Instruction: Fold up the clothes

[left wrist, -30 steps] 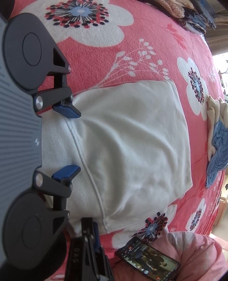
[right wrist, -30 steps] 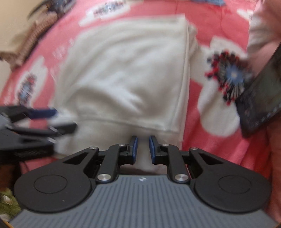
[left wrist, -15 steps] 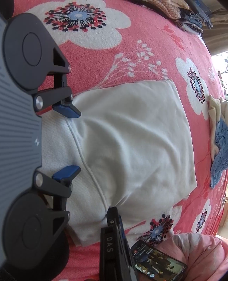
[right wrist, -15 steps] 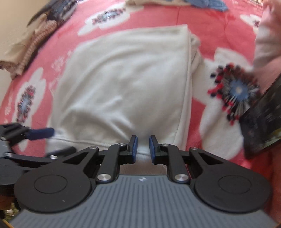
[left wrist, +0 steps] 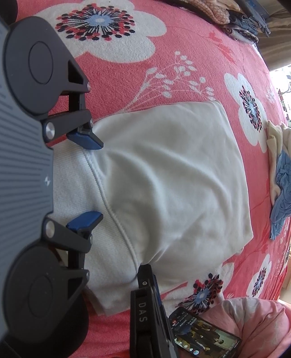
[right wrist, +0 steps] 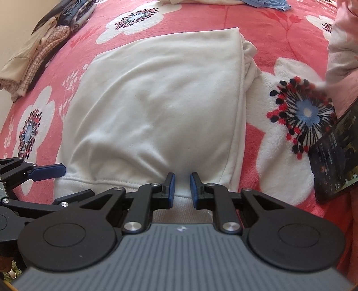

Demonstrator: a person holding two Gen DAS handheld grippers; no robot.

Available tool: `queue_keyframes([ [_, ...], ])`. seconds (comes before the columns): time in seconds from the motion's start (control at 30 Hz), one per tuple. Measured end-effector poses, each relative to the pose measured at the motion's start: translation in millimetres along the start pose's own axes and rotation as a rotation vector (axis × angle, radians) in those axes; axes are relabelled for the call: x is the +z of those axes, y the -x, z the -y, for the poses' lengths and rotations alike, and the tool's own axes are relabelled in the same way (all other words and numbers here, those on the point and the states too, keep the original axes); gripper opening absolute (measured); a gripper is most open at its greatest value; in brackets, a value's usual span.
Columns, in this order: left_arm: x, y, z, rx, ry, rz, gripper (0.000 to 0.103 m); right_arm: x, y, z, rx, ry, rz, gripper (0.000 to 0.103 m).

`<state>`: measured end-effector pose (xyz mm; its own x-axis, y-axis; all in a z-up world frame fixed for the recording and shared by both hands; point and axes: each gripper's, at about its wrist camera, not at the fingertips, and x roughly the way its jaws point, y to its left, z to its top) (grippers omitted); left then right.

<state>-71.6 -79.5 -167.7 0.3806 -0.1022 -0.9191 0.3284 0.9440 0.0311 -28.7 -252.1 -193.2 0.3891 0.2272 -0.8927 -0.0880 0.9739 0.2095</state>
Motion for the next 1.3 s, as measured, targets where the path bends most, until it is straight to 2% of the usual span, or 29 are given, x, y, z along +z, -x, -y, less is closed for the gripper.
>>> queue_keyframes([
  [0.37, -3.1, 0.5, -7.8, -0.056, 0.005, 0.016, 0.07, -9.7, 3.5, -1.5, -0.035, -0.071, 0.061, 0.015],
  [0.6, -1.8, 0.5, -12.9, -0.09, 0.052, 0.016, 0.075, -12.0, 4.7, 1.8, -0.041, -0.105, 0.085, 0.017],
  [0.77, -3.1, 1.5, -10.8, -0.09, 0.059, 0.031, 0.079, -13.7, 4.4, -6.8, -0.102, -0.067, 0.088, 0.027],
  [0.9, -3.9, 4.1, -13.0, -0.111, 0.078, 0.042, 0.087, -15.0, 5.4, -6.0, -0.107, -0.069, 0.093, 0.028],
  [0.97, -4.3, 7.7, -14.1, -0.131, 0.079, 0.053, 0.091, -15.5, 5.7, -5.7, -0.109, -0.069, 0.095, 0.029],
  [1.3, -13.6, 20.4, -20.6, -0.164, 0.111, 0.152, 0.094, -15.5, 6.6, -10.8, -0.143, -0.054, 0.1, 0.033],
])
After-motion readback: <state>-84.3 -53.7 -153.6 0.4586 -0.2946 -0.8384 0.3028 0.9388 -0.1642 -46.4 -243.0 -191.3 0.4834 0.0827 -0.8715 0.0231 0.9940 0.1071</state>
